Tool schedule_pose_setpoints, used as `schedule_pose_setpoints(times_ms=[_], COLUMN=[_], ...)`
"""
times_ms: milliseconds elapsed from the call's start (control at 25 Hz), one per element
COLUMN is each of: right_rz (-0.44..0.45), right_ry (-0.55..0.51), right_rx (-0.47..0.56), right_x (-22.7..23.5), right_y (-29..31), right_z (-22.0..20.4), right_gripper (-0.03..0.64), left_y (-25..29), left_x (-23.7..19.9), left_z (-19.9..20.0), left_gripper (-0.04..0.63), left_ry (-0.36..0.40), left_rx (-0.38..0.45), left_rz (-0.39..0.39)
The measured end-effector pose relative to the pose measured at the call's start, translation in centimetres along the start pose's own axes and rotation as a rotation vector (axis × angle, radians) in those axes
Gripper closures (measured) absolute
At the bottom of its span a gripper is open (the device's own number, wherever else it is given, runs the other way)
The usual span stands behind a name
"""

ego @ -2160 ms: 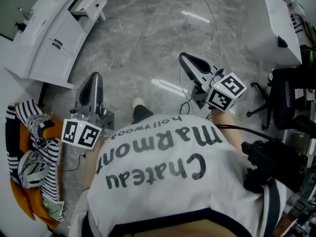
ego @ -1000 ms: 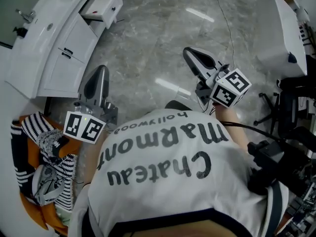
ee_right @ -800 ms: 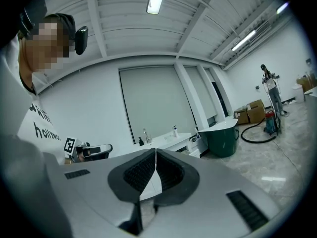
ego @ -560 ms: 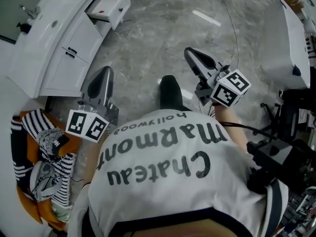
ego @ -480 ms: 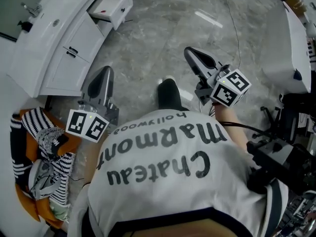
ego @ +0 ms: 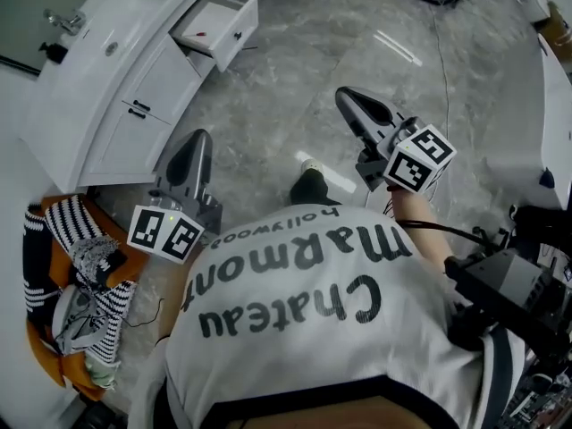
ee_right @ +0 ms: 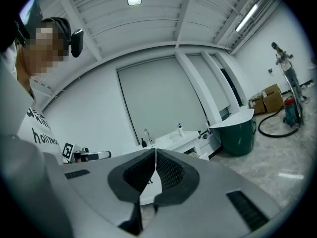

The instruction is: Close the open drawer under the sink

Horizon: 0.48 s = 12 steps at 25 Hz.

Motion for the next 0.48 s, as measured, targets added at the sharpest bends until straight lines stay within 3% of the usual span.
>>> schedule_pose_setpoints(times_ms=[280,480], right_rz=[0.02,0.05], right_ry=[-0.049,-0.07], right_rx=[-0.005,-0.01], right_x=[0.0,0.1], right_y=[-0.1,0.2], right_z=[0.8,1.0], right_gripper=[0.604,0.604], left_y=[-0.3,-1.7], left_x=[-1.2,-2.9], left_z=[-0.1,-0.2], left_gripper=[0.586,0.586], left_ry=[0.003,-0.024], left_rx=[0.039,0.072], left_rz=[0.013,0.086])
Point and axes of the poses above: the fingertips, and each gripper's own axes: y forward along the fingers, x to its right, z out of its top, the point moved 4 cm from there along -y, backward along the fingers, and after that the axes turned 8 degrees about -y, right-handed, at the moved point
